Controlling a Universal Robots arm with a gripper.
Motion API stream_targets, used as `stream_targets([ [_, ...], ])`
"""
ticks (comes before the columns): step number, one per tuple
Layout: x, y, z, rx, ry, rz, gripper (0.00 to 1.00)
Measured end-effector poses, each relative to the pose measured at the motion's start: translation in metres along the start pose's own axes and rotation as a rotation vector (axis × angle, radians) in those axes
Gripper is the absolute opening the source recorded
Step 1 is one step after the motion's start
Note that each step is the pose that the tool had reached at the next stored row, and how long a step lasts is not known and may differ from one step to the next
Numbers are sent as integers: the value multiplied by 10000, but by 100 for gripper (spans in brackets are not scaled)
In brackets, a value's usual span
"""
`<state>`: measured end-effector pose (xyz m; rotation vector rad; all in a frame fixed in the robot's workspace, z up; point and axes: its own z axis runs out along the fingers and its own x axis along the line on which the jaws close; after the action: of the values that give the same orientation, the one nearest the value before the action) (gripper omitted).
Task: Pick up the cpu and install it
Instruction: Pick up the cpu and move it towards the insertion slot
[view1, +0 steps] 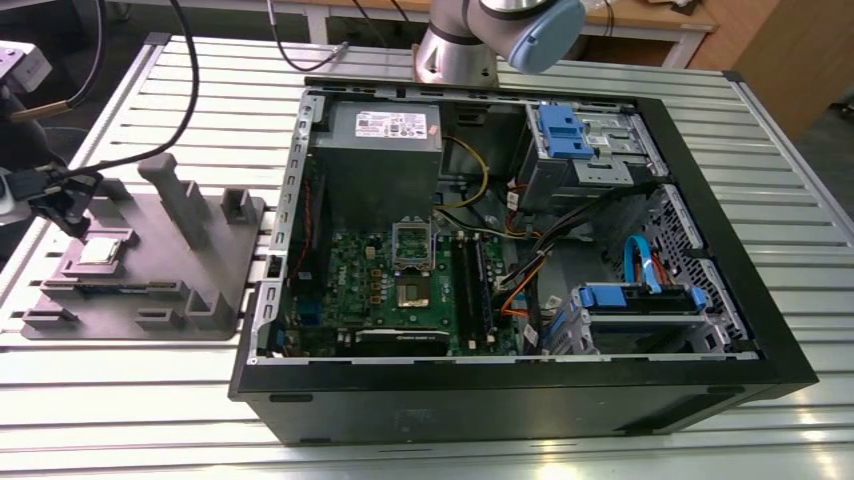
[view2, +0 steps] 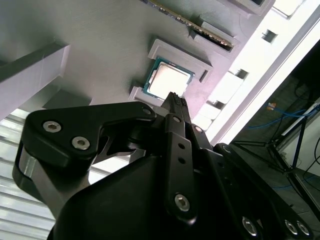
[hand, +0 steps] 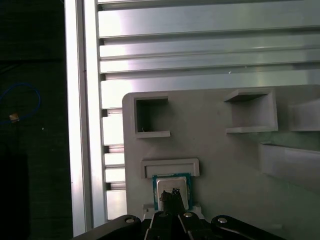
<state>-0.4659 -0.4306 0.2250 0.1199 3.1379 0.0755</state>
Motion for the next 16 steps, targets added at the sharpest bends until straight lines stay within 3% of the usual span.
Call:
stream_targets([
  [16,0,-2,43,1,-10,-1,11],
])
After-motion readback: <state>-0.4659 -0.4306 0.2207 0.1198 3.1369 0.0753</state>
